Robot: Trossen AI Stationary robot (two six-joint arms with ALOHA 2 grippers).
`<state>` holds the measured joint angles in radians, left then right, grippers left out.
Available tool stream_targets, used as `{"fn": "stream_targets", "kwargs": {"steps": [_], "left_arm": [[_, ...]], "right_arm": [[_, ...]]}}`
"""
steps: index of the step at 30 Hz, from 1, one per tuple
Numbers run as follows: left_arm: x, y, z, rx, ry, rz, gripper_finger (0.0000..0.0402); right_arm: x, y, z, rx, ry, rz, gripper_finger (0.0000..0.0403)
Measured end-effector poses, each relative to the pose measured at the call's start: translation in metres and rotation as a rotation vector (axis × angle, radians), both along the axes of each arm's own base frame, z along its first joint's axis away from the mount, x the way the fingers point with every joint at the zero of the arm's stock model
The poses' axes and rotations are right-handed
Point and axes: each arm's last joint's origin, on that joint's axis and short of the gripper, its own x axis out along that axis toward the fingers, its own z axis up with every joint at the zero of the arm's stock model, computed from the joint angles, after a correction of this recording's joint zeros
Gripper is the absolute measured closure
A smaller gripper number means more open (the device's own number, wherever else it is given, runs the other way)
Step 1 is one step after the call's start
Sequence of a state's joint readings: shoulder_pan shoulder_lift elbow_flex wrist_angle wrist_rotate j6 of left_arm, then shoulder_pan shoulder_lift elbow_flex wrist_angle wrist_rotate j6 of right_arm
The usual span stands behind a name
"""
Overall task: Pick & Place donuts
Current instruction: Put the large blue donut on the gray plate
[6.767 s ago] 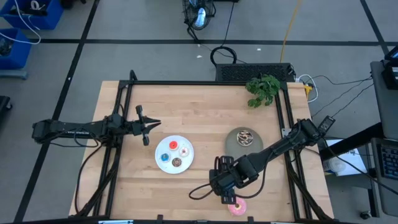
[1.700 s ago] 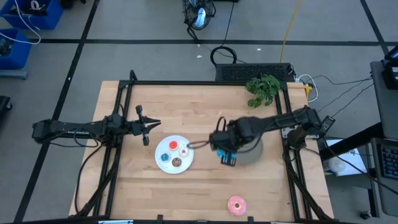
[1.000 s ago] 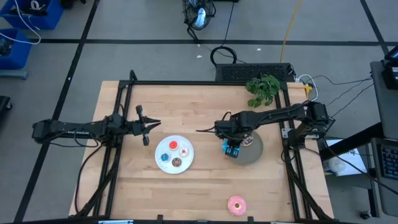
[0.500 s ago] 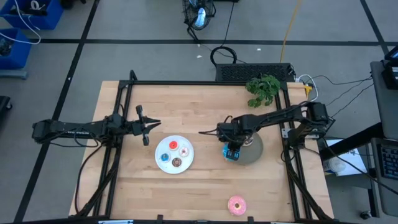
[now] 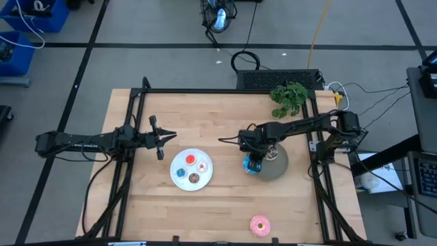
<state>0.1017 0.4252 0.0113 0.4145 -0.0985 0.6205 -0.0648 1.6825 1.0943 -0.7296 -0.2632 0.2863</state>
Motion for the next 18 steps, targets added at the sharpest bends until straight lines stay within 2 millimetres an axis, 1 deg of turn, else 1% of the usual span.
{"fn": "stream_targets", "kwargs": {"steps": [8,13,18], "left_arm": [[0.0,0.0,0.0,0.0,0.0,0.0,0.036],[0.0,0.0,0.0,0.0,0.0,0.0,0.036],[0.0,0.0,-0.0001,0.0,0.0,0.0,0.036]], "right_arm": [[0.0,0.0001,0.0001,0.01,0.0,-0.003,0.0386],[-0.002,0.0009,0.0047,0.021,-0.014,0.016,0.0395],[-0.0057,0.0007,0.0097,0.006,-0.005,-0.003,0.0392]]}}
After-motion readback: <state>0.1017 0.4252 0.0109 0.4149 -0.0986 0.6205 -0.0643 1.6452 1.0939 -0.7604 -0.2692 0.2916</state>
